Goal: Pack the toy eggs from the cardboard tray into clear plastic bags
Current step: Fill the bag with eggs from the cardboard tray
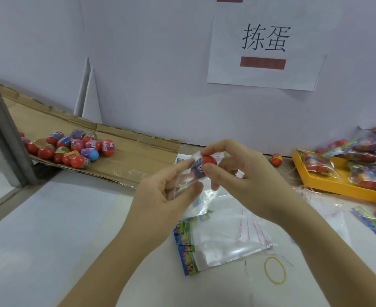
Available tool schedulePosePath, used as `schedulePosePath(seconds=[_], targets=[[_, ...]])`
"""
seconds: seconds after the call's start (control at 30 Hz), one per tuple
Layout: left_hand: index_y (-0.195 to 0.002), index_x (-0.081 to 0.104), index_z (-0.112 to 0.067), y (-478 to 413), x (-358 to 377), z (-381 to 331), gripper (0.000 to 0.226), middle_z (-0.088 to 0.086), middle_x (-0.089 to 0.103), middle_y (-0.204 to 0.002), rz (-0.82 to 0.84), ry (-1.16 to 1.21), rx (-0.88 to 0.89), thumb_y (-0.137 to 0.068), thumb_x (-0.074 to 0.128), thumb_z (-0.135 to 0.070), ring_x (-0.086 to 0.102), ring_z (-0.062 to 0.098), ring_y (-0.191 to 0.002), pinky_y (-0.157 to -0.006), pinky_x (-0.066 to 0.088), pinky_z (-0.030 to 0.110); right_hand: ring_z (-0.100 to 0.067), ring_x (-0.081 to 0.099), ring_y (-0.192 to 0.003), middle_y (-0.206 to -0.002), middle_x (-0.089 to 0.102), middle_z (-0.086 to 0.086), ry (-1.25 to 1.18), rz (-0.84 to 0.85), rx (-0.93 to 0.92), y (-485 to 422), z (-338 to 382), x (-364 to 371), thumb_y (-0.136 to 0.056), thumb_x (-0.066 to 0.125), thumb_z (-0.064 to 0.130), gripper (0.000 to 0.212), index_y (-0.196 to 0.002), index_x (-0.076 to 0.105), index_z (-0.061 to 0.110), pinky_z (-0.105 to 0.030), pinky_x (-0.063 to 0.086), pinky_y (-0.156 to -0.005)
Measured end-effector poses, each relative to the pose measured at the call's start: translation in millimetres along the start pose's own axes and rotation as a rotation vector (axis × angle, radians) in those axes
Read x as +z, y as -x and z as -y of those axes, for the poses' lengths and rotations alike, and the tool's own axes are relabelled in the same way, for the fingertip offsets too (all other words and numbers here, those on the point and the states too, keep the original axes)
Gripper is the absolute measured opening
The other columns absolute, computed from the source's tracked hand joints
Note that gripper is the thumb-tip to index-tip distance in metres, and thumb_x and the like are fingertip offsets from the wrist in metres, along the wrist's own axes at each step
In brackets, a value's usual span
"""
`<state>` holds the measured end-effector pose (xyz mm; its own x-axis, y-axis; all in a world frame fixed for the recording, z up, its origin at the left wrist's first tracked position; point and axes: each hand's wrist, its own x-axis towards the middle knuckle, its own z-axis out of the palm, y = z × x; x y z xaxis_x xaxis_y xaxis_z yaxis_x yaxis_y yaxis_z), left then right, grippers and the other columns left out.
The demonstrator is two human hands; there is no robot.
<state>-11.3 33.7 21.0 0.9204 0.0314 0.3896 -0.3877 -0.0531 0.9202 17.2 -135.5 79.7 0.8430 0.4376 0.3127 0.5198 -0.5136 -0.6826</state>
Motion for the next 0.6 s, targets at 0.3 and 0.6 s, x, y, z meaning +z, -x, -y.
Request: schedulePosePath(seconds=[0.3,0.6], targets=[[-0.114,0.064,-0.026,1,6,-8,0.044,-0.006,0.069,-0.071,0.068,0.136,0.031,-0.072,0.070,-0.015,0.071,0.000,-0.078,-0.071,0.052,0.011,-0.018,0.050,-0.068,-0.081,0.064,0.009,0.003,0.009,-0.082,0,1,-2,-0.083,0.053,0.051,0.022,-0.100,0.068,0.048,-0.029,0.043,-0.067],[-0.103,0.072,-0.028,-1,2,-5,0.039,0.018,0.073,-0.084,-0.092,0.284,-0.188,-0.064,0.073,-0.030,0.059,0.024,-0.066,-0.053,0.053,0.023,-0.005,0.061,-0.082,-0.095,0.068,0.021,-0.029,0.167,-0.036,4,4,12,-0.088,0.060,0.043,0.022,-0.109,0.062,0.035,-0.029,0.049,-0.082]])
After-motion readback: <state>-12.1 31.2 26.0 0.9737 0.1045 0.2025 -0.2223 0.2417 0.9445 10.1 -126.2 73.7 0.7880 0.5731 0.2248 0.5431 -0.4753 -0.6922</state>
